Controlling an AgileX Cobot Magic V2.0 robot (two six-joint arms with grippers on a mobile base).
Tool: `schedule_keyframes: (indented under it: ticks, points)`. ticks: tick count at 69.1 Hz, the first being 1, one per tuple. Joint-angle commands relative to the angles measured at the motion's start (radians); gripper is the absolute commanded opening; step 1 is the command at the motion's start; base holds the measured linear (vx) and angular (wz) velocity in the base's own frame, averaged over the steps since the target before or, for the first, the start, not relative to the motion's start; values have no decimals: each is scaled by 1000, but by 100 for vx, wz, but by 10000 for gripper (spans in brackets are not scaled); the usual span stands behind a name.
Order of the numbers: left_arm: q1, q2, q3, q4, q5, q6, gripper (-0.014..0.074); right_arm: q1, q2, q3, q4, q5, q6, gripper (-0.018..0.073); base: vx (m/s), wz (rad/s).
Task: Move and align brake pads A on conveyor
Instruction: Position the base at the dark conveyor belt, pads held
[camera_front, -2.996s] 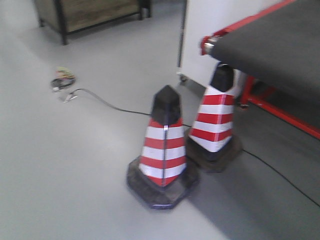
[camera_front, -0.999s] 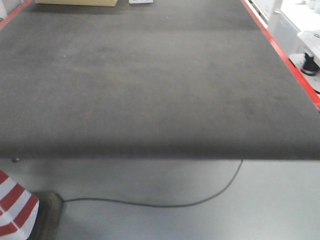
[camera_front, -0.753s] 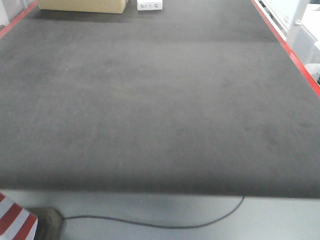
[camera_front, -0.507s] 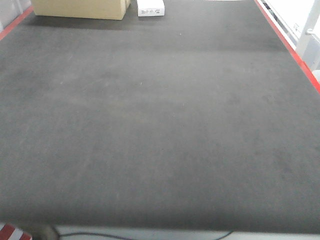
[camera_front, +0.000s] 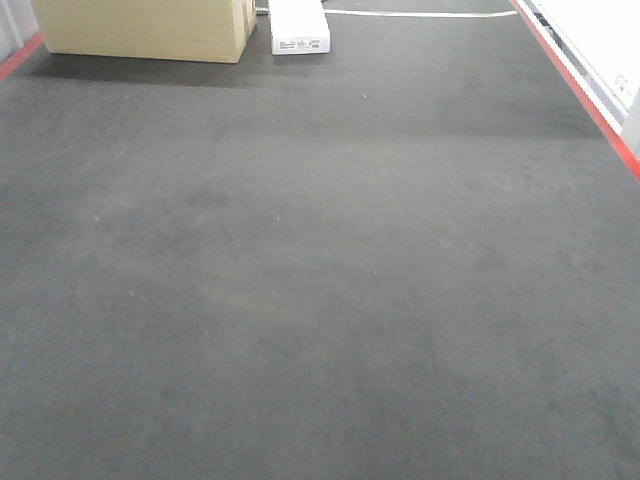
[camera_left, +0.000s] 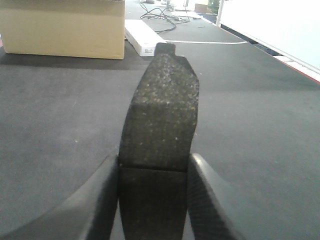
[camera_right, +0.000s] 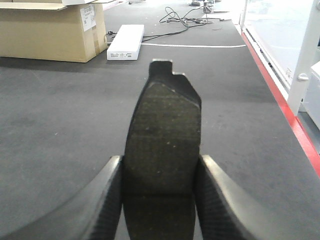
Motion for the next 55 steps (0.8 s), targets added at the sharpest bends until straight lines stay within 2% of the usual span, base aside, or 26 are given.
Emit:
schedule_keyframes:
  ticks: [1, 55]
  points:
    - [-4, 11, -29, -2, -99, -5, -6, -4, 11, -29, -1, -99, -11, -10, 18, 2]
    - [-4, 11, -29, -2, -99, -5, -6, -4, 11, -29, -1, -98, -11, -10, 4, 0]
